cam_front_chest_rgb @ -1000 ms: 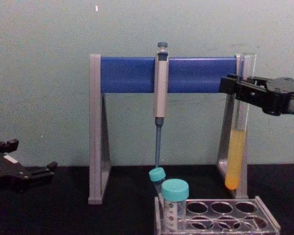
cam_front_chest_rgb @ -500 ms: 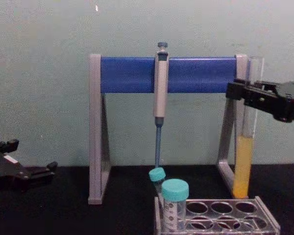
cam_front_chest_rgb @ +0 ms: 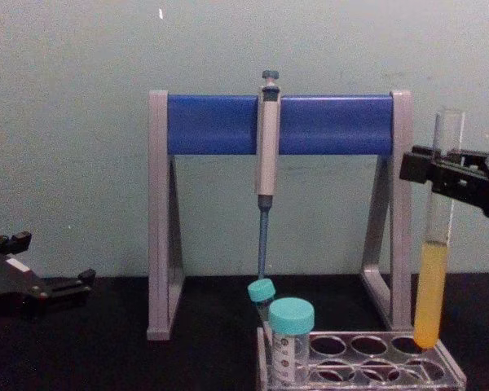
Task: Pick up the test tube from the test tube rack, shake it, then place it back into the test tube rack.
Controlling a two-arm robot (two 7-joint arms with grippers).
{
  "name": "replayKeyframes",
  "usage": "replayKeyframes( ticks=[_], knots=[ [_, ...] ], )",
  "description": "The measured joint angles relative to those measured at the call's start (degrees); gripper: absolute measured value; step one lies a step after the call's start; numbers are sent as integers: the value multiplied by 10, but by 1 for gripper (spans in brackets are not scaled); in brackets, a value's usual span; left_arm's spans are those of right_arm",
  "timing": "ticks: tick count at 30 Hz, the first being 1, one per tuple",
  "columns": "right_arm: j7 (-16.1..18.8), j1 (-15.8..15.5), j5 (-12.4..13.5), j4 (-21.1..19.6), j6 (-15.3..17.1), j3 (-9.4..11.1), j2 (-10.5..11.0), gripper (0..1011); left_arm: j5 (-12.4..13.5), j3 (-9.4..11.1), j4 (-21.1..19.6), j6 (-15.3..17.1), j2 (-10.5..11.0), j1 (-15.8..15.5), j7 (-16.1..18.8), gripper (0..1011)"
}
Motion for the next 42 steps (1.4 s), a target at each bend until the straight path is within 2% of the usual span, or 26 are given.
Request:
replayKeyframes(
  ticks=[14, 32, 42],
  knots=[
    [3, -7, 1, 7, 4, -5, 1, 235, 0, 0, 0, 0, 0, 0, 0, 1001],
    [4, 0, 0, 29, 12, -12, -7, 235, 0, 0, 0, 0, 0, 0, 0, 1001],
    [8, 7, -4, 44, 23, -23, -9, 235, 0, 0, 0, 0, 0, 0, 0, 1001]
  ],
)
